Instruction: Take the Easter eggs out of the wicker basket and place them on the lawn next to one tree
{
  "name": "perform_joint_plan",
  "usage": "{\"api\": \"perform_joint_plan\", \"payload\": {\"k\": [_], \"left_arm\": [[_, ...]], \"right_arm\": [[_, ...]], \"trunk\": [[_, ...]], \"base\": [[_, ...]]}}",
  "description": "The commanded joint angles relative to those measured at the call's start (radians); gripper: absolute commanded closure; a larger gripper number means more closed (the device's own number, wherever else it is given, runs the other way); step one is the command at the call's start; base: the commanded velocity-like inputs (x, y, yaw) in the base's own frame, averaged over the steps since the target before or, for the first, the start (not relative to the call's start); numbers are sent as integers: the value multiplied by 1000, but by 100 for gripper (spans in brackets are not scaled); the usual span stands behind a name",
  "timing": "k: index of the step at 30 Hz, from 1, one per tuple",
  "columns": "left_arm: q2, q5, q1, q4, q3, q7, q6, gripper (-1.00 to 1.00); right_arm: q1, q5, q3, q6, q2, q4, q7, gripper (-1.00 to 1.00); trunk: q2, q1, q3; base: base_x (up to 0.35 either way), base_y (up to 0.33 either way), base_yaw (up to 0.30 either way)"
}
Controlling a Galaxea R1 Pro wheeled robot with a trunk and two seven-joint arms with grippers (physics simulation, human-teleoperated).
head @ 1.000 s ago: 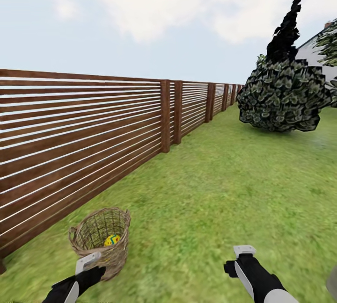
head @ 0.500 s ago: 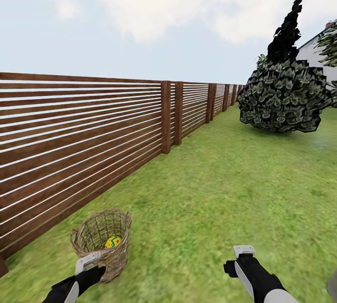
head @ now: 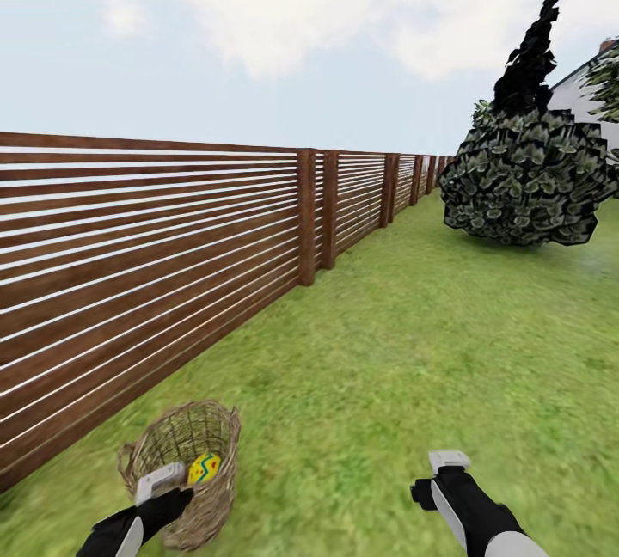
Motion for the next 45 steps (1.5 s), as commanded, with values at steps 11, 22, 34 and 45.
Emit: {"api": "perform_joint_plan", "payload": {"k": [11,22,34,45], "left_arm": [[-1,10,0,-1,4,-3,-2,-100],[-3,10,-1,2,5,-3,-4,-100],[-2,11,0,8,5,-3,-4,-100],[-4,10,-1,9,5,-3,-24,-100]], "right_arm": [[0,3,-2,5,0,-2,1,-100],[0,4,1,7,-3,-1,6,-100],[0,4,1,5,-2,-1,5,-100],[0,4,1,5,0,6,5,-100]], "trunk": [[-1,1,-1],[-1,1,-1],[-1,1,-1],[-1,1,-1]], "base": [[295,102,0],[15,5,0],[256,84,0],[81,20,0]]}}
